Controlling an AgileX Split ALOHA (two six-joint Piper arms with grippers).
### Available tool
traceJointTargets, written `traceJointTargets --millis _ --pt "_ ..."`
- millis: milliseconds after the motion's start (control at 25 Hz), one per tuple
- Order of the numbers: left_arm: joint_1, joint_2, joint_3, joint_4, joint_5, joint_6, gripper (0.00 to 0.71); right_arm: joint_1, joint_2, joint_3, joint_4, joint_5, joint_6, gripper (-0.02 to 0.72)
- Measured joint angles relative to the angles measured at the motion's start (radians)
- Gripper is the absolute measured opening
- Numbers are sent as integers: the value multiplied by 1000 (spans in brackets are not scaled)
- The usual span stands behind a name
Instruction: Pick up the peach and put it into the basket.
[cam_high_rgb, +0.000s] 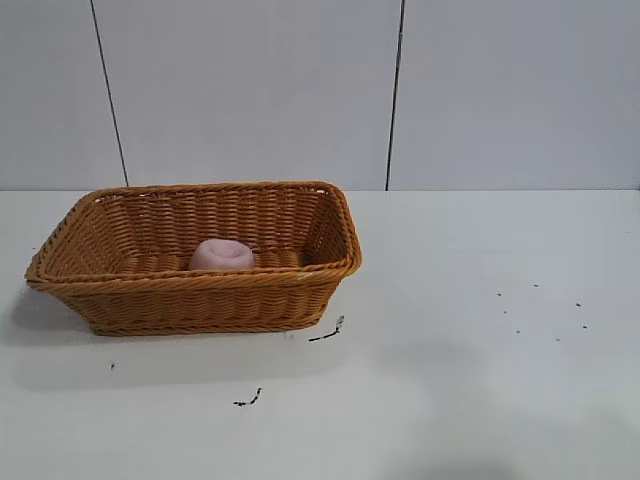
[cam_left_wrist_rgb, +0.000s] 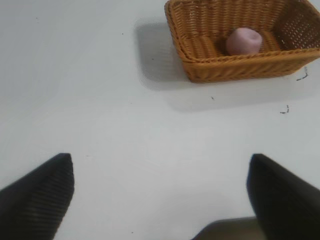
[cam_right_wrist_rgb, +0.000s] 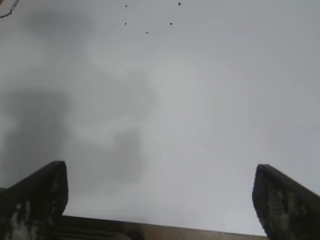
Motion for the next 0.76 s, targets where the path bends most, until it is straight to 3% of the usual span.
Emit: traceJointTargets --millis 240,760 --pt "0 0 0 0 0 0 692 0 -172 4 19 -2 0 689" --pt "0 0 0 0 0 0 692 0 -178 5 23 -3 0 689"
